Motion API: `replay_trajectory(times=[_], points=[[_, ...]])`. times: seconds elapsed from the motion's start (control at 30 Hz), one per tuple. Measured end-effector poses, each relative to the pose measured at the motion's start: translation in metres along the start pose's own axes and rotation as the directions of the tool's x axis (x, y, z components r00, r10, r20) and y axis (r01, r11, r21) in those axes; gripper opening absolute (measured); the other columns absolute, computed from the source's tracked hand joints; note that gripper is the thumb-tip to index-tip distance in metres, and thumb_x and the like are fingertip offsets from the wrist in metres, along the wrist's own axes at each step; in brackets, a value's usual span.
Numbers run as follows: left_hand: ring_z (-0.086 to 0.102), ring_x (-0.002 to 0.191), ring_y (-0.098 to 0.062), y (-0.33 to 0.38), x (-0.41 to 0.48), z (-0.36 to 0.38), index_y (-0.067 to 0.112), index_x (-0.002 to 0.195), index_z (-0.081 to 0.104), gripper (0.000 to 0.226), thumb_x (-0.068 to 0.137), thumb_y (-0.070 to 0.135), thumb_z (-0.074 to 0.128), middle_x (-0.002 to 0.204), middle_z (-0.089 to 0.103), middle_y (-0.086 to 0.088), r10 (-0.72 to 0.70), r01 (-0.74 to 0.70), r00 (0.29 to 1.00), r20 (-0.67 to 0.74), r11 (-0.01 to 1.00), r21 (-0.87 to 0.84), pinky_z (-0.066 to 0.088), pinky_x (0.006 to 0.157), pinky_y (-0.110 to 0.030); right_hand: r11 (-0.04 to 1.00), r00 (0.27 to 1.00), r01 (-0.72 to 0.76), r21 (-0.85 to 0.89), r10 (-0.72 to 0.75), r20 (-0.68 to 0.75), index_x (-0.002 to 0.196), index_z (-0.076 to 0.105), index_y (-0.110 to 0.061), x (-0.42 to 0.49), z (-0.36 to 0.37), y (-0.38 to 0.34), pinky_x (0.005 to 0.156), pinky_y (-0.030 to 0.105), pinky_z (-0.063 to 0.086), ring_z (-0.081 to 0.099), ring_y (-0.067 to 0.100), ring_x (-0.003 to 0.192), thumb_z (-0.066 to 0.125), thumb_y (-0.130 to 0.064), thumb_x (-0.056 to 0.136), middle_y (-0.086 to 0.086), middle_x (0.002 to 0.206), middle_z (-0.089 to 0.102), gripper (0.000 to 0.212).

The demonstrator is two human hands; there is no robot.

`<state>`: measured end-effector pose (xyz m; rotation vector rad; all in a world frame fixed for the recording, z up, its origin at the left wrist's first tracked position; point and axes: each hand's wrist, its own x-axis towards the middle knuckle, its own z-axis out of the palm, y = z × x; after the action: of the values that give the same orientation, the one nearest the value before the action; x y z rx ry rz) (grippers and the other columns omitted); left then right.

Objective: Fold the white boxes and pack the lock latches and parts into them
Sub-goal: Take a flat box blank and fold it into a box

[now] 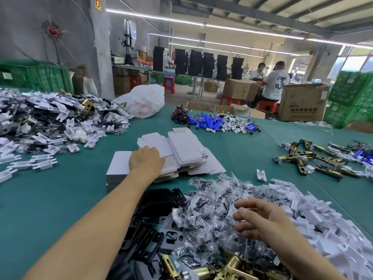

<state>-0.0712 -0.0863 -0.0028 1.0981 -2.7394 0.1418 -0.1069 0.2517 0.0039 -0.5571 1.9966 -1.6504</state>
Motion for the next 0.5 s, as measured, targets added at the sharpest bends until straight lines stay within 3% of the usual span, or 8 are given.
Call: replay_trajectory(times=[0.1, 0.2, 0.5], points=[[0.053, 0.117, -0.029, 0.009, -0.002, 0.000, 0.009, 0.128, 0.056, 0.030, 0.100, 0.018, 0.050, 0.126, 0.057, -0.012, -0.005, 0.004, 0.999, 0.032, 0.999, 0.033, 0.043, 0.079, -0.035, 0.999, 1.000, 0.019, -0.035, -0.020, -0.008, 0.094, 0.074, -0.017, -0.001, 0.001, 0.000, 0.066, 0.031, 0.058, 0.073, 0.029, 0.078, 0.063, -0.012, 0.093, 0.010, 0.087, 0.075, 0.012], [0.056, 0.116, -0.032, 0.018, -0.005, -0.003, 0.006, 0.125, 0.059, 0.040, 0.087, -0.006, 0.058, 0.124, 0.060, -0.014, 0.048, -0.054, 0.998, 0.048, 0.990, 0.128, 0.046, 0.076, -0.034, 0.997, 0.999, 0.035, -0.062, -0.036, -0.009, 0.096, 0.073, -0.018, -0.001, 0.000, 0.002, 0.065, 0.029, 0.058, 0.073, 0.028, 0.078, 0.063, -0.014, 0.094, 0.009, 0.087, 0.075, 0.011], [0.051, 0.118, -0.026, 0.008, -0.035, -0.008, 0.002, 0.127, 0.052, 0.042, 0.087, -0.013, 0.057, 0.120, 0.058, -0.010, 0.091, -0.072, 0.992, -0.083, 0.974, 0.213, 0.041, 0.065, -0.032, 0.992, 0.996, 0.080, -0.101, -0.083, -0.019, 0.090, 0.076, -0.024, -0.003, 0.003, 0.000, 0.069, 0.036, 0.059, 0.073, 0.028, 0.077, 0.064, -0.015, 0.093, 0.009, 0.087, 0.075, 0.015]])
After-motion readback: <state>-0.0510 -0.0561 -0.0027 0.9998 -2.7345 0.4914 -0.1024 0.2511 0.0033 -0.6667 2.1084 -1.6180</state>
